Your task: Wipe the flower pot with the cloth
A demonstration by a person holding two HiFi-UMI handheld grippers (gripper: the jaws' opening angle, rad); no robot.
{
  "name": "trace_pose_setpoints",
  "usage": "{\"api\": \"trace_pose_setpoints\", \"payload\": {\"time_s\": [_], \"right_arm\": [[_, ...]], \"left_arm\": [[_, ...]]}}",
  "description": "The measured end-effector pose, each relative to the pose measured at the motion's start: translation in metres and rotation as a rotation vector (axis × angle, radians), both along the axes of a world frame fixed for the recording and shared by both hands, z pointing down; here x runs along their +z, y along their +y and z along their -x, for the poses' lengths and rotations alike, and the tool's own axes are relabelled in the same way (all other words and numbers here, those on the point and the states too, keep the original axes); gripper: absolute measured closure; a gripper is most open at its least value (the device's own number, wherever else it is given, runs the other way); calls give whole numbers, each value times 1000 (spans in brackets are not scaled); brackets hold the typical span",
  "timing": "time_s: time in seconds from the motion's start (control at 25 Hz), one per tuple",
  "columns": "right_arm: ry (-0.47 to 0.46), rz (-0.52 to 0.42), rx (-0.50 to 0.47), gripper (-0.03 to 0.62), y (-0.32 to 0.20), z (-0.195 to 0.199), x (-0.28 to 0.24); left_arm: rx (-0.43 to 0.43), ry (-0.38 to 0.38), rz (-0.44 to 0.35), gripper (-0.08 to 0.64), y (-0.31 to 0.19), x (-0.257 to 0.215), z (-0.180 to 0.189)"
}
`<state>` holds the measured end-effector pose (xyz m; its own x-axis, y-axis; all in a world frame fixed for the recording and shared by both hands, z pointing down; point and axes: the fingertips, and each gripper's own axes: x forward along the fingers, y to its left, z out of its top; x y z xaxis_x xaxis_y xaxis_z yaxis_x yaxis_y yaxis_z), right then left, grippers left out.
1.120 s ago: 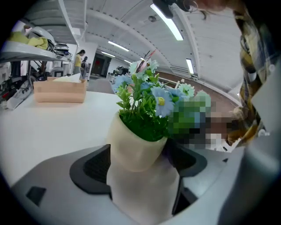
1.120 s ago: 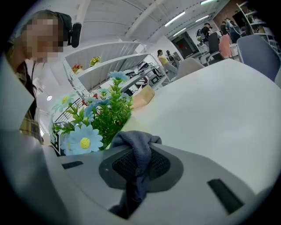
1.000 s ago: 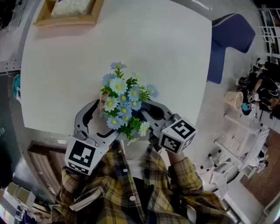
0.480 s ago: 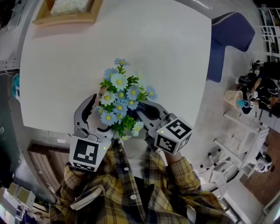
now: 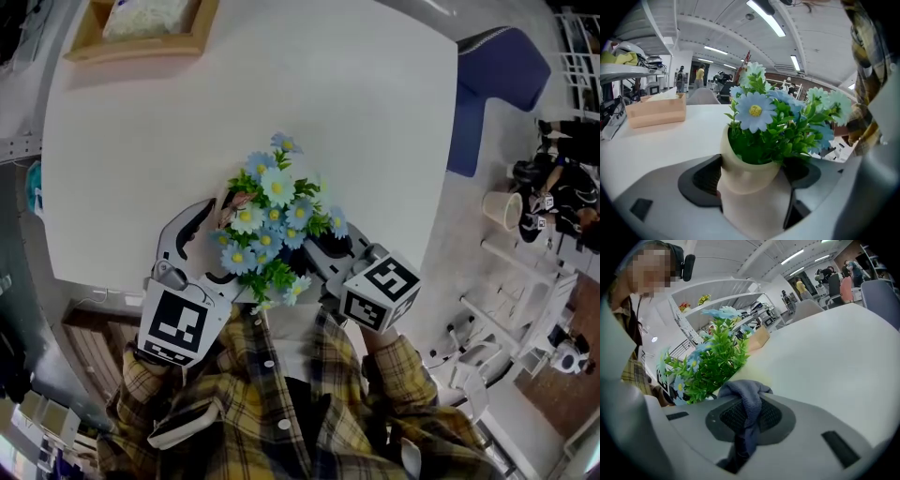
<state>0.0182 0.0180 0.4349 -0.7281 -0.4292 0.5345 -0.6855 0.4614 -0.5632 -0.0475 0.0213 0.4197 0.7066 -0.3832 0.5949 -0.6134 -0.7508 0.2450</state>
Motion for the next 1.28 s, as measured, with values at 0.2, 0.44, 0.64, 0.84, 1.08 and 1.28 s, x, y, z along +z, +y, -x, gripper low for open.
{"api": "trace_pose_setpoints", "payload": {"time_s": [0.2, 0.44, 0.64, 0.84, 1.08, 1.28], "right_arm": [[18, -1, 44, 569, -14, -16, -1], [28, -18, 121, 569, -51, -54, -11], [29, -41, 75, 569, -85, -77, -14], [7, -34, -154, 569, -102, -62, -17], [-37, 18, -389, 569, -116, -50, -9], [-22, 30, -477, 569, -116, -24, -4]], "left_arm": [[88, -3, -2, 143, -7, 0, -11], [221, -2, -1, 143, -21, -9, -35], [375, 3, 10, 143, -23, -6, -59], [529, 6, 2, 143, -27, -10, -58], [719, 7, 7, 143, -32, -5, -60], [851, 25, 1, 143, -27, -1, -48]]}}
